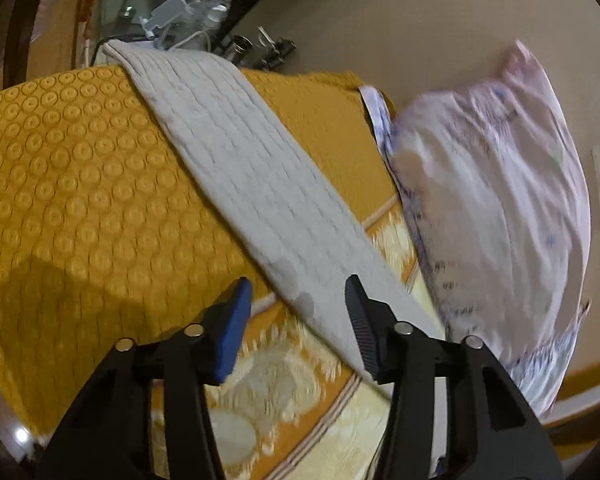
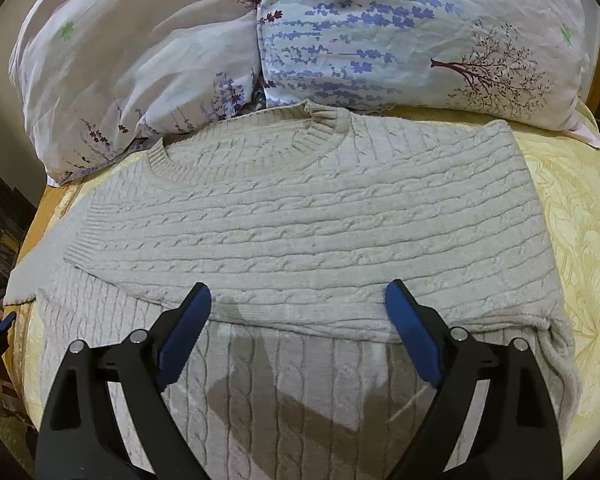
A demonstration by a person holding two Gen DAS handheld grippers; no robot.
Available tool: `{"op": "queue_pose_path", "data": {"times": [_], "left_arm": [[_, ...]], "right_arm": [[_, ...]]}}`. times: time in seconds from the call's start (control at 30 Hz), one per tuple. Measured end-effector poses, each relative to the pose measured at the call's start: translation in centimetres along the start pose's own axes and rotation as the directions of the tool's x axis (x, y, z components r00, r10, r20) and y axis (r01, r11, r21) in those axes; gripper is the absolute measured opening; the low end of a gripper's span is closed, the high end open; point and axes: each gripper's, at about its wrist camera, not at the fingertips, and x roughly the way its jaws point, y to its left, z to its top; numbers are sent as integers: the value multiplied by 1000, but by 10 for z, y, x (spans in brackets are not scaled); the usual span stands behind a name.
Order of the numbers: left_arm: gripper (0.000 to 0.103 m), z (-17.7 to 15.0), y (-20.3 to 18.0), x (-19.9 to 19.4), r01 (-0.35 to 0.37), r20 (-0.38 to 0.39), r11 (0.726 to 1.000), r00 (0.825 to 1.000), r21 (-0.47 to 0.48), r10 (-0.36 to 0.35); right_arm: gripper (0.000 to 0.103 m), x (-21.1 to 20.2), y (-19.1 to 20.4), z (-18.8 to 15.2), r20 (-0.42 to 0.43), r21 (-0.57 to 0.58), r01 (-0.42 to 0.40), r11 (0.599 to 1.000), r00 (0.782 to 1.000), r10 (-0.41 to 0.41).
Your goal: Fold small clothes
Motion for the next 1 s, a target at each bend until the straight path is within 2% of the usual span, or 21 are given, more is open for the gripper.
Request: {"op": "queue_pose_path", "data": {"times": [0.13,0.2,0.23,0.27,0.3,0.47,0.57,0.67,0.77,0.87,0.9,0.93,0.97,1.0], "left_arm": [[39,16,10,7,27,23,998,999,-62,-26],[25,22,14,10,21,29,997,999,-73,-19],[22,21,15,10,14,31,997,999,-70,-12],[13,22,17,12,8,34,998,999,-68,-6],[10,23,17,13,1,38,998,999,-67,2],[7,20,6,9,6,77,1000,997,-26,-4],[7,17,-15,3,18,106,999,994,42,-22],[6,4,-54,-3,73,102,986,991,151,-89],[6,-26,-112,-4,149,58,939,983,310,-175],[6,-74,-172,4,257,-54,854,964,453,-262],[6,-99,-194,11,305,-118,811,951,500,-285],[6,-118,-209,19,336,-168,781,942,527,-292],[6,-147,-227,31,381,-245,736,924,560,-292],[6,-167,-236,40,402,-291,707,915,582,-281]], "right_arm": [[89,-3,-2,0,-1,18,-18,1000,1000,18],[89,-4,-3,-1,0,24,-24,999,1000,24],[89,-5,-3,-1,1,27,-28,999,1000,28],[89,-5,-4,-2,1,29,-31,999,1000,31],[89,-6,-4,-2,2,31,-34,999,999,34],[89,-12,-8,-4,7,41,-58,997,998,58],[89,-17,-9,-6,14,48,-73,996,997,72],[89,-23,-12,-6,29,52,-82,995,996,81],[89,-32,-15,-5,55,53,-81,995,995,78],[89,-39,-20,-4,81,60,-71,996,995,66],[89,-41,-22,-4,86,65,-70,995,994,64],[89,-42,-25,-5,90,75,-68,995,994,61],[89,-43,-28,-5,91,85,-65,994,994,58],[89,-43,-30,-6,90,90,-62,994,994,54]]}}
